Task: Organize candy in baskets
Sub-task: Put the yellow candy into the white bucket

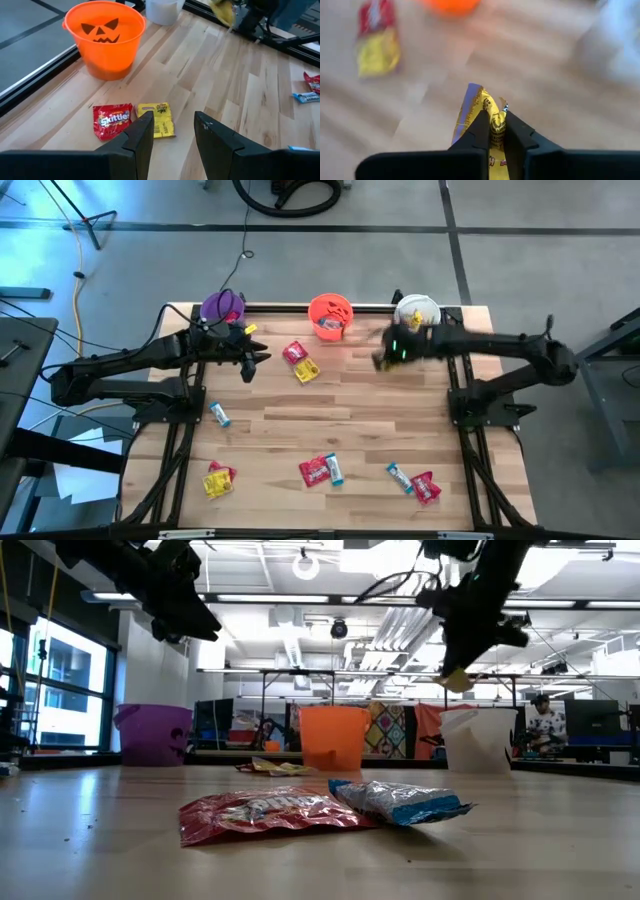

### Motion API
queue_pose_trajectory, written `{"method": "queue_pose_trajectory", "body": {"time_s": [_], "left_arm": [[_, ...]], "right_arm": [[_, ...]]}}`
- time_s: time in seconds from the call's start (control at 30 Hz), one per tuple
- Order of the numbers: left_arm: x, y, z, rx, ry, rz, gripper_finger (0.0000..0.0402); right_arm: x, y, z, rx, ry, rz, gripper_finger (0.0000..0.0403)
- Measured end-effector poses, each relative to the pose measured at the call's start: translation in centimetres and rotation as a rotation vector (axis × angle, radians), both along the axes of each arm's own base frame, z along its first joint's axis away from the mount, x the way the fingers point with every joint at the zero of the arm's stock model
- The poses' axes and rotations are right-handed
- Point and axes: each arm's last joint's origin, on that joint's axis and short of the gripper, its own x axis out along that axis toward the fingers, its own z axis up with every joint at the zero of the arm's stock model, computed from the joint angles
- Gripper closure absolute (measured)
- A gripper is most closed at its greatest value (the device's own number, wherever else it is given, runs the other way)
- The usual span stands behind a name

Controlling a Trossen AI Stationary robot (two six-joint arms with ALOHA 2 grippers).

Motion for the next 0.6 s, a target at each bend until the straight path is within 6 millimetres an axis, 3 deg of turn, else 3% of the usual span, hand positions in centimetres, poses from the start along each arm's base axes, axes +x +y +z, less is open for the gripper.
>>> {"method": "queue_pose_trajectory", "body": {"time_s": [0.23,0.4,0.6], "left_arm": [[0.0,0.0,0.0,-0.007,-0.001,0.007,0.0273],[0.0,0.0,0.0,-0.014,-0.003,0.012,0.0273],[0.0,0.0,0.0,-0.015,-0.002,0.012,0.0273]], "right_arm": [[-4.0,-9.5,2.4,-0.135,0.037,-0.178,0.0383],[-6.8,-13.8,0.7,-0.067,0.111,-0.261,0.0383],[-7.2,-17.2,-2.4,-0.007,0.16,-0.327,0.0379]]}}
